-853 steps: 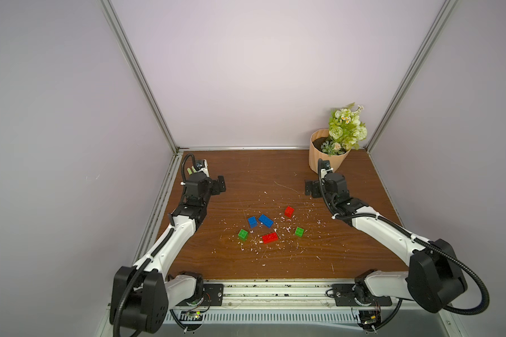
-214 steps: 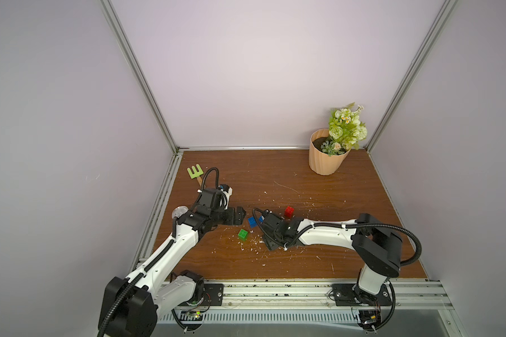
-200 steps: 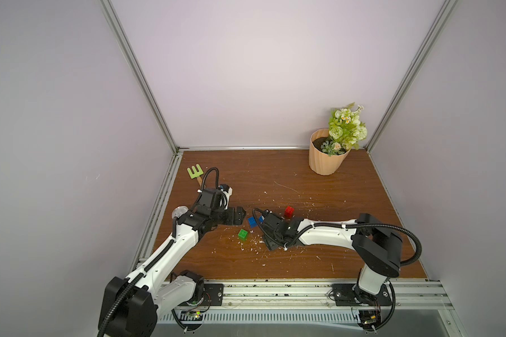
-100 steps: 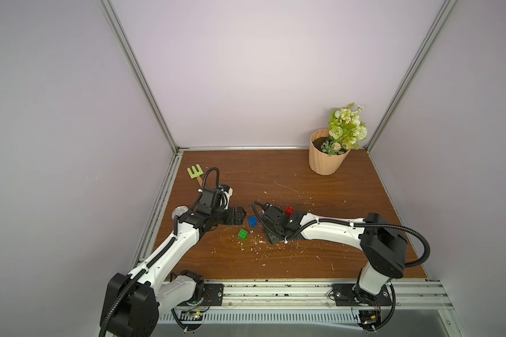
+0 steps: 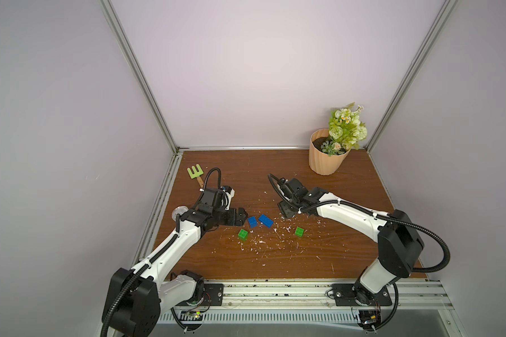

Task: Assemble a giraffe with lego
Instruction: Adjust the lego brick at the center of the board.

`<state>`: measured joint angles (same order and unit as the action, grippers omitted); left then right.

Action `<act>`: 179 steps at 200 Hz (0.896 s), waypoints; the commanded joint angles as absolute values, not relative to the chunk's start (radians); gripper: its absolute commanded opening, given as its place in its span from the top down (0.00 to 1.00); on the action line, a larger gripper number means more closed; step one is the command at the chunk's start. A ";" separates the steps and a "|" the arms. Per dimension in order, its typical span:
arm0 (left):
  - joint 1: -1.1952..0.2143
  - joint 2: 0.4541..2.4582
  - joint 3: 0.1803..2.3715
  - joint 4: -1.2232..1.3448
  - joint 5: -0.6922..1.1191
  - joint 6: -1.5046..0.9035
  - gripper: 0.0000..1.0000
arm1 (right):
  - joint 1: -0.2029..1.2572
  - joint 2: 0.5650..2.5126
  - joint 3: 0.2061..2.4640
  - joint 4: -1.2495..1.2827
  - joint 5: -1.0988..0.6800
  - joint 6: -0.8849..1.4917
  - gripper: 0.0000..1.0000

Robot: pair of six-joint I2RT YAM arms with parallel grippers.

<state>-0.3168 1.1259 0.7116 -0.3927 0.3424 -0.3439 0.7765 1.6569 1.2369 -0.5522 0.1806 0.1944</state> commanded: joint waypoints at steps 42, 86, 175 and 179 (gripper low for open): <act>-0.307 1.121 0.740 -0.411 0.377 -0.327 0.00 | 0.700 1.708 1.316 -0.561 0.052 -0.031 0.34; -0.307 1.126 0.741 -0.410 0.396 -0.314 0.00 | 0.631 1.708 1.276 -0.520 -0.005 -0.119 0.35; -0.307 1.146 0.741 -0.402 0.417 -0.304 0.00 | 0.603 1.741 1.242 -0.534 -0.048 -0.161 0.36; -0.307 1.146 0.741 -0.402 0.415 -0.304 0.00 | 0.603 1.747 1.244 -0.537 -0.047 -0.161 0.36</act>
<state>-0.3164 1.1423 0.7116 -0.3931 0.4007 -0.3099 0.6044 1.7290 1.2449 -0.5259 -0.0135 -0.1230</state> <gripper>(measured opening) 0.995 0.688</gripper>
